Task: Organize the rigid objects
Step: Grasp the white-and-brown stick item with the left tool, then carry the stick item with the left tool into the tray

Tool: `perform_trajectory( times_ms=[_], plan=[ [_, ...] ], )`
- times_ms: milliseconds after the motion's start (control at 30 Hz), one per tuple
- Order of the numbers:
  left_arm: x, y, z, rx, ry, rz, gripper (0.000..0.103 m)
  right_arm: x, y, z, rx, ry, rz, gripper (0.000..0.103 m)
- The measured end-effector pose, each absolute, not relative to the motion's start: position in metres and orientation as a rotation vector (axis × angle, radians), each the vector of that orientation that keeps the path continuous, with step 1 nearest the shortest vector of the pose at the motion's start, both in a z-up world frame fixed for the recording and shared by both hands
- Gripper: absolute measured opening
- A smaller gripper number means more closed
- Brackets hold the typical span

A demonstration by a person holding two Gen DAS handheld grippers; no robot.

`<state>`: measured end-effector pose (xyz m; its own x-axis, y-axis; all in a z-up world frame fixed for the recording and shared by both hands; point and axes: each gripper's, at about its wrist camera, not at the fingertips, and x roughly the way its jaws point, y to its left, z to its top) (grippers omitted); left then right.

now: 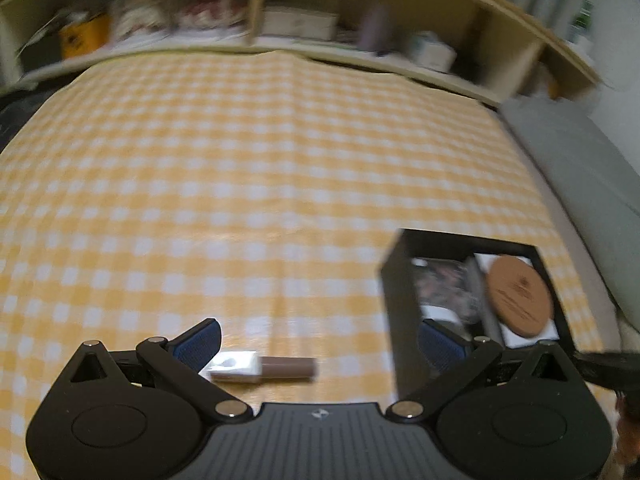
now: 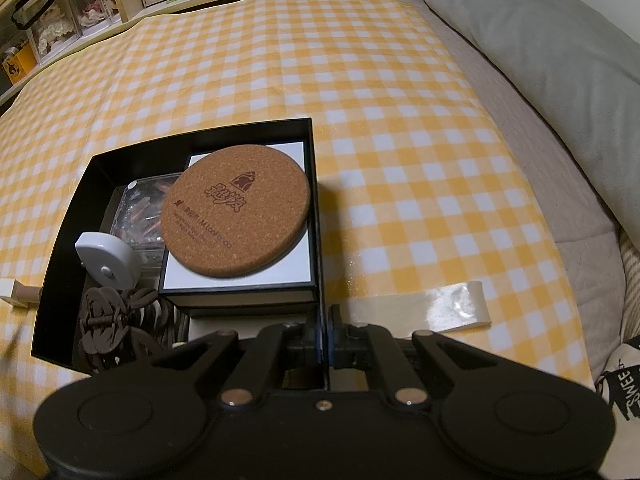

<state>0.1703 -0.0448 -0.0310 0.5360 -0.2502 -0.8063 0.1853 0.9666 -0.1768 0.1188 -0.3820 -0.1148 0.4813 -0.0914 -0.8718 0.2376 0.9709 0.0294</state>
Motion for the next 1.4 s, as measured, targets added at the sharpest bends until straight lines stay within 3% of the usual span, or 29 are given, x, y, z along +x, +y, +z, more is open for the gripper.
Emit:
perform_trajectory(
  times_ms=[433, 833, 1000, 1400],
  plan=[
    [0.199, -0.031, -0.092, 0.003, 1.130, -0.236, 0.103, 0.120, -0.383, -0.116, 0.155, 1.051, -0.201, 0.004],
    [0.206, -0.036, -0.112, 0.014, 1.141, -0.235, 0.103, 0.120, -0.383, -0.116, 0.154, 1.050, -0.202, 0.004],
    [0.213, -0.043, -0.120, 0.013, 1.126, -0.215, 0.092, 0.120, -0.384, -0.115, 0.154, 1.050, -0.202, 0.004],
    [0.214, -0.060, -0.121, 0.108, 1.123, -0.229, 0.086, 0.120, -0.382, -0.116, 0.155, 1.050, -0.202, 0.004]
  ],
)
